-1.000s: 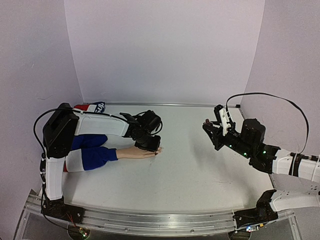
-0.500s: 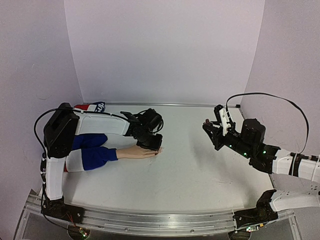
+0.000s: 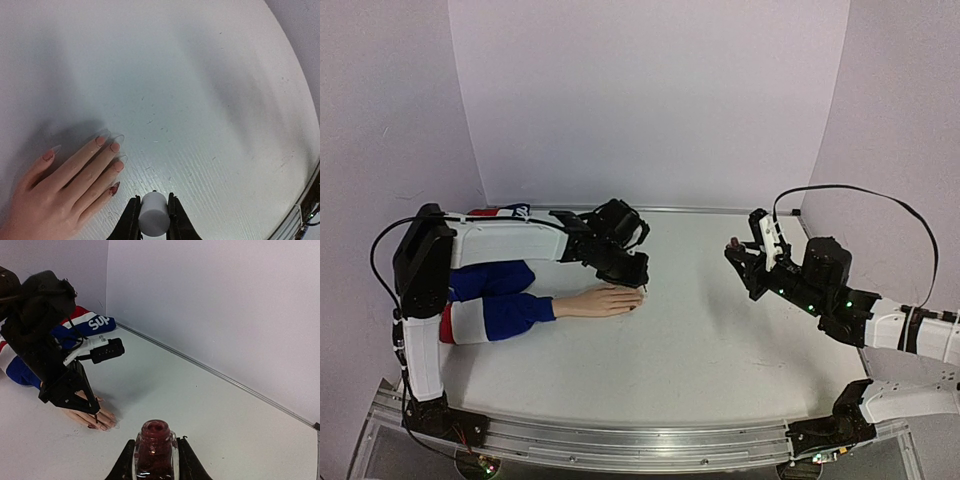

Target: Paint the nails

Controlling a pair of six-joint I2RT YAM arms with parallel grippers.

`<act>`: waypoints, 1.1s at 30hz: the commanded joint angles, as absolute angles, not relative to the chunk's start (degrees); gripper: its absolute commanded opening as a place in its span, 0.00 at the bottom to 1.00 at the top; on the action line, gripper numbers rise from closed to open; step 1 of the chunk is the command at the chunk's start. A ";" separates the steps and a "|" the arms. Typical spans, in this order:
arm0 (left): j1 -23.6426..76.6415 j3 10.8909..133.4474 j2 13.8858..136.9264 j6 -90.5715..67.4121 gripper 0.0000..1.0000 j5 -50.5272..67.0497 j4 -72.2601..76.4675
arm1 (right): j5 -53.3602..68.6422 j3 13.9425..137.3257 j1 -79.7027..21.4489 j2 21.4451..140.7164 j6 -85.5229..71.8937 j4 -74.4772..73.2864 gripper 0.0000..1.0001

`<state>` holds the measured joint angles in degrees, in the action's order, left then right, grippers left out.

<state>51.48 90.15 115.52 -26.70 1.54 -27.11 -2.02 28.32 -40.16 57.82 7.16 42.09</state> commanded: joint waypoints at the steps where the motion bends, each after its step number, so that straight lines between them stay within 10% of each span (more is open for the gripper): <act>1: 51.02 87.96 103.49 -24.54 0.00 6.08 -21.63 | 1.41 31.90 -40.04 55.66 4.75 45.34 0.00; 17: 44.44 79.18 83.83 -19.79 0.00 28.33 -17.73 | 28.59 43.88 -41.05 65.89 -4.16 42.29 0.00; 33: 42.98 78.91 77.10 -20.30 0.00 35.35 -20.19 | 23.75 51.24 -52.75 80.77 -3.07 49.65 0.00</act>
